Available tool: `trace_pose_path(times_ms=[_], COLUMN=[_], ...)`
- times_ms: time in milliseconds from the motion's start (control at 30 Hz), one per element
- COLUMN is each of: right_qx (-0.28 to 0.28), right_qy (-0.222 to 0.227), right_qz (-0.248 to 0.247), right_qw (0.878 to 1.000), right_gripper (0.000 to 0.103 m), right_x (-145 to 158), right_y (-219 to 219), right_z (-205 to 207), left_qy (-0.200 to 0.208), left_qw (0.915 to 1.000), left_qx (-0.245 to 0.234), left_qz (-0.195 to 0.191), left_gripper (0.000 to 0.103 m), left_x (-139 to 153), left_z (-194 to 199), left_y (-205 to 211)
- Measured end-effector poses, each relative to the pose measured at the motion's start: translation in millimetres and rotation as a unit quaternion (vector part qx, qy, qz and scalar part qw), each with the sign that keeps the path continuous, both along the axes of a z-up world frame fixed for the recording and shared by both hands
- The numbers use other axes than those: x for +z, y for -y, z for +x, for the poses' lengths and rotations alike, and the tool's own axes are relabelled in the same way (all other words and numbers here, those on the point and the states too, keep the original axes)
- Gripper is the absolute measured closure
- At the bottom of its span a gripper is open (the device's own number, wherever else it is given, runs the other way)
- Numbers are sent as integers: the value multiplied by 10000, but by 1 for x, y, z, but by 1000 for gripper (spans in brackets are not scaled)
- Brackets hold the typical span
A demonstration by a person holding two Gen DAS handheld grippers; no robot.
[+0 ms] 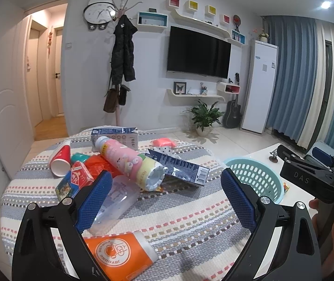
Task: Collect trash
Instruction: 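Move both tools toward the trash pile on the striped table, then grasp the orange soymilk cup with the left tool while the right tool grasps the white milk carton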
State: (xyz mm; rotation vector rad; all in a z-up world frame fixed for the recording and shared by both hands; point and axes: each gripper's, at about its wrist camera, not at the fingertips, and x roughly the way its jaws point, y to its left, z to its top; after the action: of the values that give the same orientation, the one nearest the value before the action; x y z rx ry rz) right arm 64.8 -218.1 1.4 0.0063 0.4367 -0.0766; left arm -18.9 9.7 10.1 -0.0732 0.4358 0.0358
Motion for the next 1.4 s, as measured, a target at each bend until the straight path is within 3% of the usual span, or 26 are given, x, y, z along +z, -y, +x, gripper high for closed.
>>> trace_pose_path(times_ms=[767,1033,1100,1267,1400], right_qx=[129,580,788,1296,1607], right_qy=[90,122,90,4,-27], right_qz=[-2,-2,27,34,55], right_qw=[9999,9982,9968,9916,9870], right_gripper=[8,25,37,54,58], right_x=[4,7,7,4,1], right_y=[-6,-24,-31,-51,-65], right_z=[-8,-16,-18,-23,-27], left_qy=[50,31,-15,-224,-546], left_qw=[9999,9971,9950,9884,9879], left_qx=[103,757,991,1492,1390], left_qz=[-21,118,82,-197,-420], left_gripper=[12,11,11,11,11], left_x=[6,8,6,-6,-21], left_z=[-7,-35,-44,-72,-80], left_y=[-7,-43,-59,-107,-120])
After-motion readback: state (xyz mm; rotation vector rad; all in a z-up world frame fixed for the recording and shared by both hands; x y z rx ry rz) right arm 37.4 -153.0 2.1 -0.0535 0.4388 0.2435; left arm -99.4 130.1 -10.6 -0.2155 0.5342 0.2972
